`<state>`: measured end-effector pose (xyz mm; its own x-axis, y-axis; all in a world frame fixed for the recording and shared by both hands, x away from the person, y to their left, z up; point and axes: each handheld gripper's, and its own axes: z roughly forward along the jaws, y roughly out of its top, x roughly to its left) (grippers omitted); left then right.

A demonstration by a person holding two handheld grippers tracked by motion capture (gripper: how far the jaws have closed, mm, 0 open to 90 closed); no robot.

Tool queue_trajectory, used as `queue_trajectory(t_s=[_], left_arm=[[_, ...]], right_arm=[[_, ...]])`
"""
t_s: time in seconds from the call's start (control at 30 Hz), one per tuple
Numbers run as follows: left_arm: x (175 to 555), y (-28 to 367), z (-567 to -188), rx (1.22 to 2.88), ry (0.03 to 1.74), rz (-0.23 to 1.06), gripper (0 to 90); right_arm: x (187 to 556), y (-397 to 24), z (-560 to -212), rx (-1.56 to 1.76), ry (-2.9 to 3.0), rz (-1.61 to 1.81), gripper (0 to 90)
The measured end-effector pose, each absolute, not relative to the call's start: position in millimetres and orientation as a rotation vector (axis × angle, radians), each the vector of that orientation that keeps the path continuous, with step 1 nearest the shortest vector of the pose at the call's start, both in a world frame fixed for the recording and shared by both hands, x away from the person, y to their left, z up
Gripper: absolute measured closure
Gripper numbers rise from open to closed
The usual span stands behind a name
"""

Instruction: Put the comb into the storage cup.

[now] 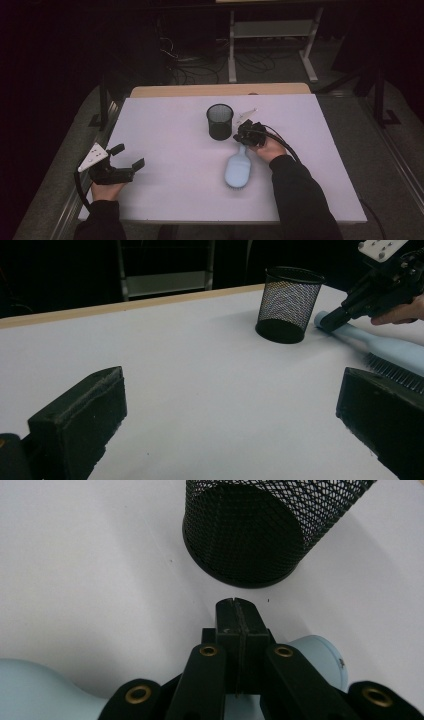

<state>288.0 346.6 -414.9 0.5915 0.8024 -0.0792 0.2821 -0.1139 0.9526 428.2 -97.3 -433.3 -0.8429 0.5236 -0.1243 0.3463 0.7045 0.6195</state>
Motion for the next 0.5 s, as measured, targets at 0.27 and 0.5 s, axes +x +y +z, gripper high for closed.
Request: queue_trajectory(t_s=[0.27, 0.5], left_arm=[[288.2, 346.8, -415.1, 1.679, 0.911, 0.566, 0.0], [288.6, 346.5, -415.6, 1.684, 0.911, 0.561, 0.0]], right_arm=[[427.5, -100.3, -433.7, 0.685, 2.626, 0.851, 88.7], [426.0, -107.7, -434.4, 0.707, 2.619, 0.858, 88.7]])
